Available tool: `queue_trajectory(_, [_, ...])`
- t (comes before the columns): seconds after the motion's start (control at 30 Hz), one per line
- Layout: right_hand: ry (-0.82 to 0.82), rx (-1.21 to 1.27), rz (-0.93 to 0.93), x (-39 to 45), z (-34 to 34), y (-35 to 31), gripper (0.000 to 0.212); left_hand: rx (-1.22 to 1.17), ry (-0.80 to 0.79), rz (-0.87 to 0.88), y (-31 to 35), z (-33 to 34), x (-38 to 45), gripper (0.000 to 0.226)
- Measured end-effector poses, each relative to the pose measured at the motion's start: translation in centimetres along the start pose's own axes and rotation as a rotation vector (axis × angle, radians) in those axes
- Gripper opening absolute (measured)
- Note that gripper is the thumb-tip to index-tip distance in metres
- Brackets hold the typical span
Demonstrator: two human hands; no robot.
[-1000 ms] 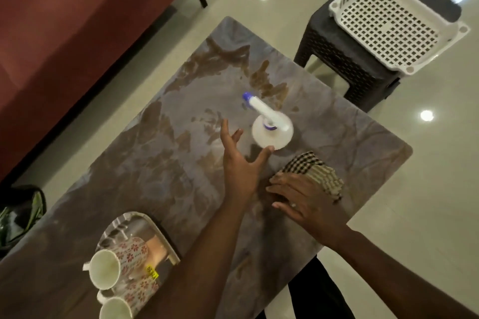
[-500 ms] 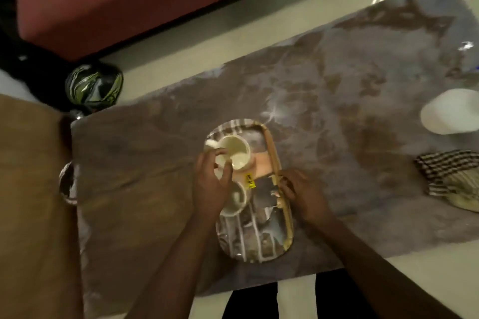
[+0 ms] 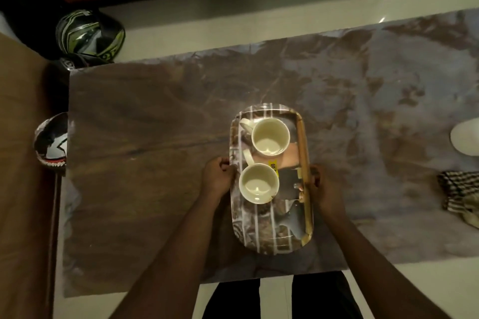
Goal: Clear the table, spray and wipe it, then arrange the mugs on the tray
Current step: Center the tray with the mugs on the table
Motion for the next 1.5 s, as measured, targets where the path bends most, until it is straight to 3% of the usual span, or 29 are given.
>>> queue_trajectory(0.2, [-0.025, -0.018, -0.042, 4.3, -1.0, -0.6, 0.019, -0.167, 0.012, -0.130, -1.9, 1.2, -0.3, 0.019])
queue_trajectory(0.47, [-0.201, -0.498, -0.480, 15.0, 0.6, -7.0, 0.047, -0.612, 0.091, -0.381, -4.1, 5.8, -3.8, 0.011])
queue_trajectory(0.53, [-0.187, -0.542, -0.544, 16.3, 1.0, -8.2, 0.041, -0.767, 0.117, -0.461, -4.1, 7.5, -4.8, 0.006])
queue_trajectory(0.67, [-0.123, -0.401, -0.660, 15.2, 0.1, -10.1, 0.027, -0.950, 0.129, -0.537, -3.8, 10.5, -6.1, 0.031])
queue_trajectory(0.73, [-0.019, -0.339, -0.615, 14.2, -1.6, -8.7, 0.024, -0.985, 0.127, -0.544, -3.6, 11.4, -6.4, 0.034])
queue_trajectory(0.9, [0.236, -0.207, -0.159, 9.2, -7.0, 2.0, 0.024, -0.743, 0.169, -0.413, -3.4, 8.6, -5.1, 0.032])
queue_trajectory(1.0, [0.180, -0.097, -0.039, 6.7, -7.3, 6.3, 0.026, -0.548, 0.285, -0.296, -3.7, 3.8, -3.0, 0.029])
queue_trajectory(1.07, [0.109, -0.038, 0.020, 6.1, -6.4, 7.4, 0.038, -0.475, 0.346, -0.247, -3.4, 0.9, -1.6, 0.025])
queue_trajectory(1.17, [0.104, 0.006, 0.044, 6.3, -5.8, 7.6, 0.047, -0.338, 0.331, -0.152, -2.1, -1.1, -0.3, 0.004])
queue_trajectory(1.3, [0.118, 0.003, 0.013, 8.3, -6.3, 6.3, 0.045, -0.311, 0.336, -0.118, -2.1, -0.9, -0.7, 0.017])
queue_trajectory(1.5, [0.089, -0.046, -0.128, 10.2, -7.4, 4.0, 0.035, -0.346, 0.347, -0.117, -2.6, -0.3, -1.1, 0.006])
Point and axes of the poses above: each hand's wrist, its own x-axis towards the middle knuckle, its own z-axis out of the palm, y = z × x, the point moved 6 cm from there along x, towards the middle knuckle, and after that the axes turned 12 degrees about -x, right-handed, at the moved point
